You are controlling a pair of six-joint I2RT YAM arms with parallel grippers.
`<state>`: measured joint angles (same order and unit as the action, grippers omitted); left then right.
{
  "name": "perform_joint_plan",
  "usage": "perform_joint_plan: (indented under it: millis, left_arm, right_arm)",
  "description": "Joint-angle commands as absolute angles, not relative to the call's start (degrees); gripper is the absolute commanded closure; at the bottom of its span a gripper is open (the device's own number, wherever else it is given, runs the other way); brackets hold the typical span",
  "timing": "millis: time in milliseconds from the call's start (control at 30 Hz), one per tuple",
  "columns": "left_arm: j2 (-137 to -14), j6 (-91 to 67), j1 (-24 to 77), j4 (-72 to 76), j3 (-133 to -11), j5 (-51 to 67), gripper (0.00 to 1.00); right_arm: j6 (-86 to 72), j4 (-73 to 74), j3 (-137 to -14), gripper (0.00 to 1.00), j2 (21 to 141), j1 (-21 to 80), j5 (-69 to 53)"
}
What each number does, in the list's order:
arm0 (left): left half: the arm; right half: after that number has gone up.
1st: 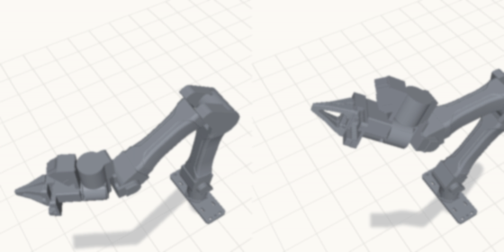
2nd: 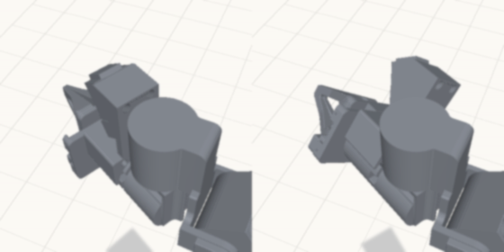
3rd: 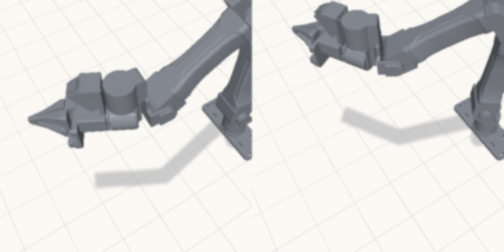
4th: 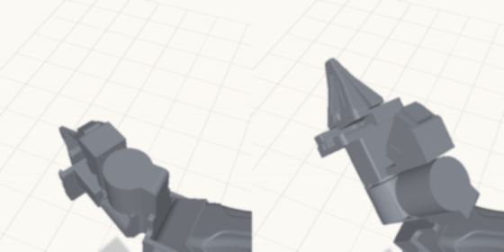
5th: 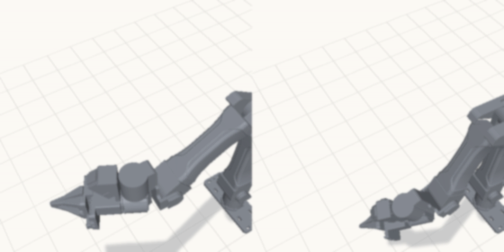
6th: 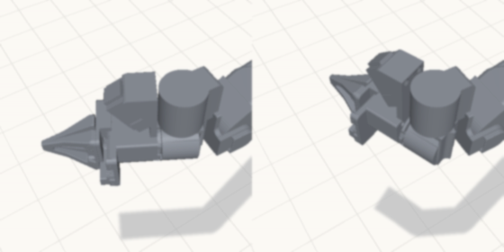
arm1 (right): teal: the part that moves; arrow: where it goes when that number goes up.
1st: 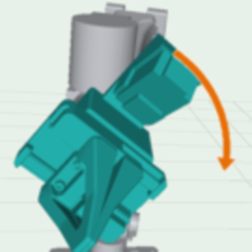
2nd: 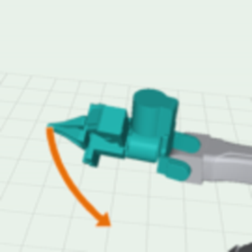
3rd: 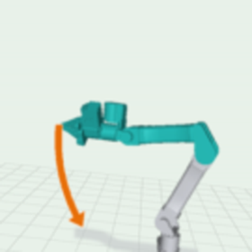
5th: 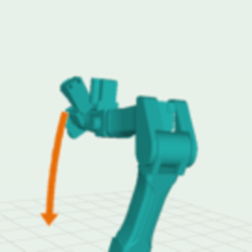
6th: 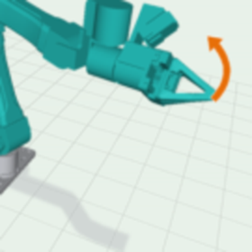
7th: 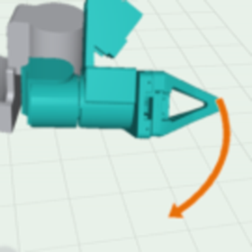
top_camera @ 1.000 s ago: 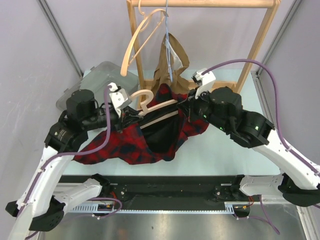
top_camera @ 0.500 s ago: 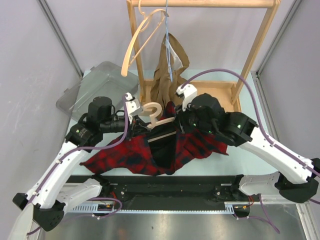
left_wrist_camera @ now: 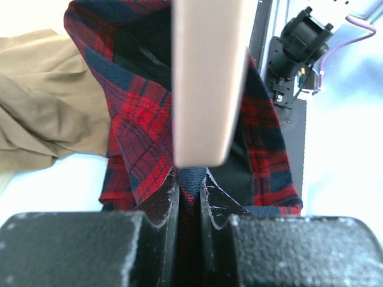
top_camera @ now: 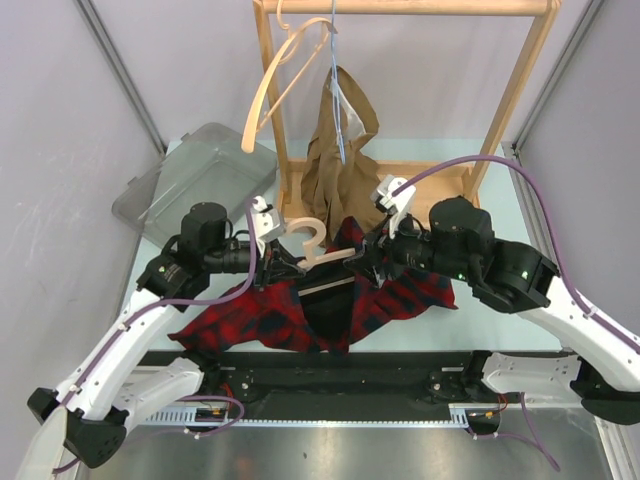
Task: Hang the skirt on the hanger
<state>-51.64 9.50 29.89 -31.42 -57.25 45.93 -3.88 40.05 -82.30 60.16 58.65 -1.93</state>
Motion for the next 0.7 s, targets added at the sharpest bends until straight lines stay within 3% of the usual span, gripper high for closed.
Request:
perform_joint_plan:
  millis: [0,133,267,667]
  left_arm:
    - [-50.0,8.7,30.1,-26.3,-57.7,51.1,1.0]
    - [-50.0,9.4,30.1,-27.6,-58.2,52.6,1.0]
    - [-50.2,10.9,30.2,-30.0,-58.7,53.8,1.0]
    - [-50.1,15.3,30.1,-35.9,-59.9,54.5,1.0]
  right_arm:
    - [3.4,35.3,-81.2,0.37,61.7,58.9,-7.1]
    - [7.8,35.2,-81.0,0.36,65.4,58.7,-11.9]
    - [9.9,32.4,-81.0,0.48,69.1,57.2,-16.8]
    - [12.3,35.5,-81.0,0.62,72.3,51.7,-31.1]
